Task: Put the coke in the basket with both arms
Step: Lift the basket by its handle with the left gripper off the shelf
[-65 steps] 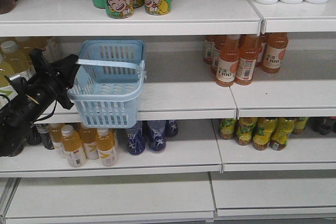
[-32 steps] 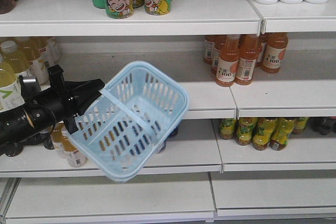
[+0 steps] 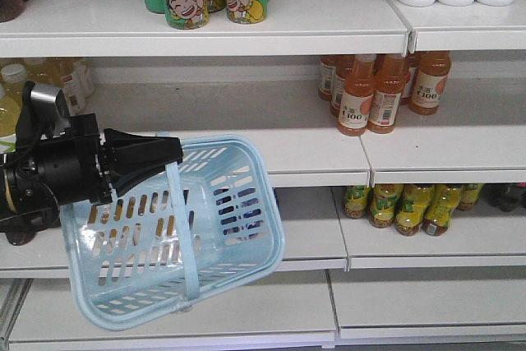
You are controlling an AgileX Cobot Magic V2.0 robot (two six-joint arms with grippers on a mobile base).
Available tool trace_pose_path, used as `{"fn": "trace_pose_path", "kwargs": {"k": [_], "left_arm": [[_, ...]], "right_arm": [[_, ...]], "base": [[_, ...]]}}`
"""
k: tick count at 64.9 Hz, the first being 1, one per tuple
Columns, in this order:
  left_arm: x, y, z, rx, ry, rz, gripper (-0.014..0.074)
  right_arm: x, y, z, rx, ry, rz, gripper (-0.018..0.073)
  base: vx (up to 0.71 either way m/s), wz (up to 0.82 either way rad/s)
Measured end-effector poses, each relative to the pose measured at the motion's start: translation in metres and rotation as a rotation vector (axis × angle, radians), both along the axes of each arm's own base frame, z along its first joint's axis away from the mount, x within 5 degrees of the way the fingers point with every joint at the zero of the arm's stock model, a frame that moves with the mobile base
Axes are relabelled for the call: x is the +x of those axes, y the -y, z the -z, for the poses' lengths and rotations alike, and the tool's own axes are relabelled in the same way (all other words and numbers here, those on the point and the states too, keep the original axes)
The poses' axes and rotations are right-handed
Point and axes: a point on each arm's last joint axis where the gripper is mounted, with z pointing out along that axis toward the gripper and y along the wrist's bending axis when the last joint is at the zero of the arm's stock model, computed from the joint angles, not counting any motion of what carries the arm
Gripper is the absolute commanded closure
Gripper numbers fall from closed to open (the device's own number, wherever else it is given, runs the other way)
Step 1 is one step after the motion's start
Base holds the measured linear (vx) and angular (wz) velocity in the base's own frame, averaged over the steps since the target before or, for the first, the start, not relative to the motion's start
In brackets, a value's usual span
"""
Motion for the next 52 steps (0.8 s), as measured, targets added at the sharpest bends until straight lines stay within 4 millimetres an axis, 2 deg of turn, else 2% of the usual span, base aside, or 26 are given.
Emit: {"fn": "trace_pose_path", "kwargs": {"k": [10,19,40,52], "left_arm": [[-0.026,0.019,-0.026,-0.02,0.097,0.096,0.0604],[-0.043,0.033,-0.038,-0.042,0.142,0.161,0.0604],[-0.059,0.056,-0.044,-0.092,0.141,0.258,0.0604],[-0.063,0.061,-0.043,-0.082,0.142,0.287,0.0604]], "right_arm": [[0.0,0.0,0.0,0.0,0.0,0.0,0.0568],[0.0,0.0,0.0,0.0,0.0,0.0,0.0568],[0.0,0.0,0.0,0.0,0.0,0.0,0.0568],[0.0,0.0,0.0,0.0,0.0,0.0,0.0568]], "base": [[0.0,0.0],[0.0,0.0],[0.0,0.0],[0.0,0.0]]}}
